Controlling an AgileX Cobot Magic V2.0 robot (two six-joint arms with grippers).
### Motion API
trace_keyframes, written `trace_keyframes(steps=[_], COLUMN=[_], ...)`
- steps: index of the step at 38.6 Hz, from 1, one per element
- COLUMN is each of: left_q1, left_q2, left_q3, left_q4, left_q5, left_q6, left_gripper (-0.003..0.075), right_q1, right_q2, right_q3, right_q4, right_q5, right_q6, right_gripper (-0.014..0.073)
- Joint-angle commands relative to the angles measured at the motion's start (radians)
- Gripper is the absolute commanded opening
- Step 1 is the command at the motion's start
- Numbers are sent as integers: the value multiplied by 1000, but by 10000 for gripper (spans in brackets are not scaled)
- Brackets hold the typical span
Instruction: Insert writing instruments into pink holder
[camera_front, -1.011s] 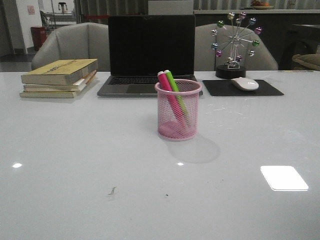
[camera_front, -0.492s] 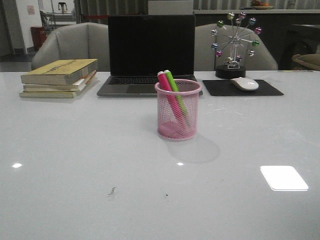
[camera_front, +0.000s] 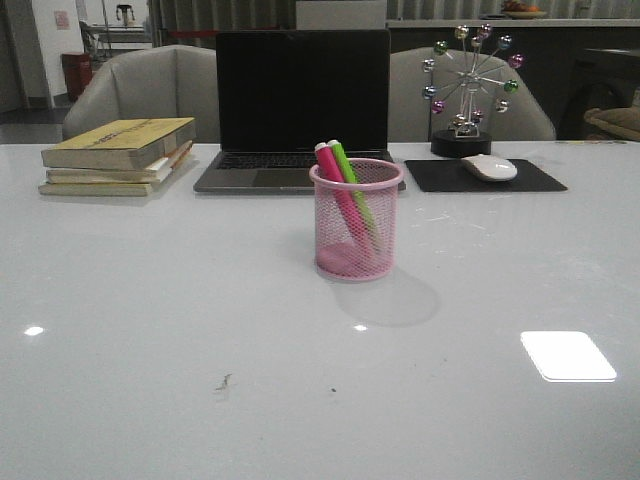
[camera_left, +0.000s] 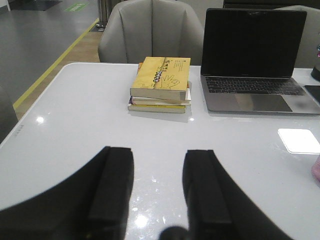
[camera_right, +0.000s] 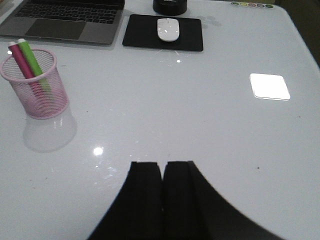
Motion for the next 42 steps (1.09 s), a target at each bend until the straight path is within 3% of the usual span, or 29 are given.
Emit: trace_keyframes(steps=[1, 30, 42], left_q1=[2, 2, 2], left_q2=[7, 7, 7], left_q3=[-27, -27, -27], left_q4=[-5, -5, -5], left_q5=[-90, -90, -90], left_q6=[-9, -9, -9], left_gripper=[330, 330, 330], right_q1=[-7, -7, -7], right_q2=[6, -2, -165], right_q3=[-27, -27, -17], right_q4=[50, 74, 85], right_q5=[-93, -101, -202], right_q6=[-3, -3, -4], right_gripper=[49, 49, 49])
